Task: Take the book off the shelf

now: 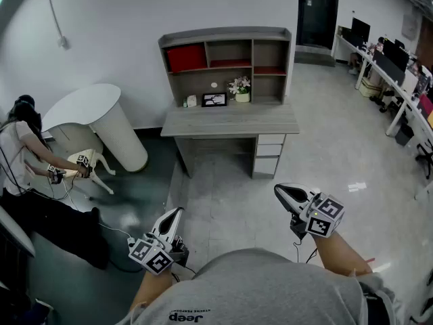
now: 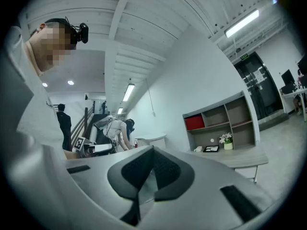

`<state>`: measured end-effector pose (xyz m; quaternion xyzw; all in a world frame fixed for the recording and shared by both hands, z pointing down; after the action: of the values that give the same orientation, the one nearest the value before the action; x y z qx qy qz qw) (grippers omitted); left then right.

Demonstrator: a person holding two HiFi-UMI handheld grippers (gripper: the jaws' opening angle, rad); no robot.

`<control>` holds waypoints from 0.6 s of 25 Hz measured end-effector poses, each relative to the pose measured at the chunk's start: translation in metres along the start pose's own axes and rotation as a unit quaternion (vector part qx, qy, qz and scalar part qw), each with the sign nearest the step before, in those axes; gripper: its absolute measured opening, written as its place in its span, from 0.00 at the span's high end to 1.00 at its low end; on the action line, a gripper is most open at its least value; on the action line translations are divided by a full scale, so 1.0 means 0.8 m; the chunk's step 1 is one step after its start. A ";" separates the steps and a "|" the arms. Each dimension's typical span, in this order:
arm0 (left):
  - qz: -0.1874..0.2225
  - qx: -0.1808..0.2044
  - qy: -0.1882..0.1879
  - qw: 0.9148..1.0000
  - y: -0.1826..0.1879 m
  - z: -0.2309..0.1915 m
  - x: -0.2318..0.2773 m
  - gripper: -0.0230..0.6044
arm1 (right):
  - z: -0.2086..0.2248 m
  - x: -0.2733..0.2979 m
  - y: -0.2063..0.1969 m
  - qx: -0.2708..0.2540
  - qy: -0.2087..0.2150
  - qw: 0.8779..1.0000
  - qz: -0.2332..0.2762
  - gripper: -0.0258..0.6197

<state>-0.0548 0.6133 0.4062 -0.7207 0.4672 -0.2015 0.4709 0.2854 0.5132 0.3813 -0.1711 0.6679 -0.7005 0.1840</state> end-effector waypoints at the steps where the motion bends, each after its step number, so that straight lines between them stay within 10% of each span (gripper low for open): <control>1: 0.000 0.000 -0.001 1.000 0.000 -0.001 0.001 0.94 | 0.001 0.001 0.000 -0.001 0.000 1.000 0.000 0.98; 15: 0.002 0.003 0.000 1.000 0.007 -0.003 0.009 0.94 | 0.010 0.009 0.004 -0.009 0.008 1.000 -0.006 0.98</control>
<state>-0.0562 0.6053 0.4014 -0.7181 0.4680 -0.2017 0.4740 0.2830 0.5027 0.3780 -0.1709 0.6743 -0.6972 0.1734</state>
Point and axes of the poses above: the fingertips, and each gripper's own axes: x forward along the fingers, z to its right, y out of its top, the point moved 6 cm from there along -x, backward along the fingers, and after that the axes turned 9 degrees about -x, right-handed, at the moved point
